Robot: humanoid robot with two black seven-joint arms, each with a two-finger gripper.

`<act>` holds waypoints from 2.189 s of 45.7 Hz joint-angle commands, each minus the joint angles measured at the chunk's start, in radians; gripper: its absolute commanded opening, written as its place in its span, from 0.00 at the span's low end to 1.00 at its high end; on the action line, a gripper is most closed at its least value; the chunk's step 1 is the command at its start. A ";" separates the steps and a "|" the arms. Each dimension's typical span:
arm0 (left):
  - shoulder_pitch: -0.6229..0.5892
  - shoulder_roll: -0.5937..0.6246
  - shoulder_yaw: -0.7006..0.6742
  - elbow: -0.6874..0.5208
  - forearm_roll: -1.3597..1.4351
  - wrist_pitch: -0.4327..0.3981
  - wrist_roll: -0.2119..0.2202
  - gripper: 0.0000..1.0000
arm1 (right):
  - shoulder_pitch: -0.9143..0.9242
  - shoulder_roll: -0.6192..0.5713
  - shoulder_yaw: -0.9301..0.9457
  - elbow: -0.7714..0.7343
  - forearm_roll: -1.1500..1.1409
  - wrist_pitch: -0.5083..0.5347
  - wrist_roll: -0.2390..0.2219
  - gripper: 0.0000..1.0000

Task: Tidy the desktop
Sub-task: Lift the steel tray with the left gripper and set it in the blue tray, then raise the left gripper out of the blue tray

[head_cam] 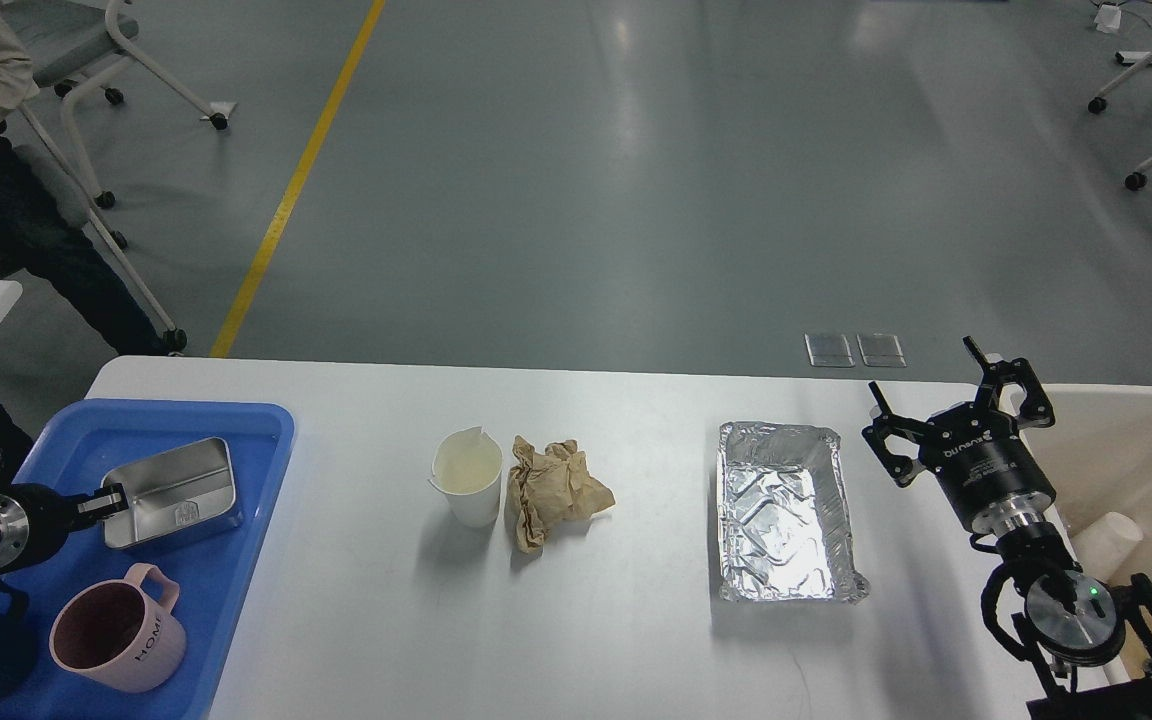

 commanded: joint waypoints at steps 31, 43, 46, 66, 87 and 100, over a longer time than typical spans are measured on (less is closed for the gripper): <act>-0.048 0.254 -0.409 -0.276 -0.509 0.001 0.010 0.95 | 0.002 0.002 -0.003 0.002 0.000 0.000 0.000 1.00; -0.031 0.242 -0.460 -0.485 -0.720 0.172 0.001 0.95 | -0.001 0.000 -0.003 0.003 -0.003 0.000 0.000 1.00; -0.025 0.207 -0.474 -0.531 -0.763 0.224 -0.002 0.95 | -0.002 0.000 -0.003 0.003 -0.003 0.000 0.000 1.00; 0.262 -0.058 -0.892 -0.686 -0.829 0.377 -0.065 0.95 | -0.004 -0.009 -0.001 0.005 -0.003 0.000 0.000 1.00; 0.477 -0.365 -1.425 -0.534 -0.834 0.097 -0.056 0.96 | 0.005 -0.005 -0.003 0.005 -0.038 0.000 0.000 1.00; 0.472 -0.424 -1.460 -0.420 -0.836 -0.046 -0.065 0.96 | 0.007 -0.029 -0.003 0.006 -0.071 0.001 0.000 1.00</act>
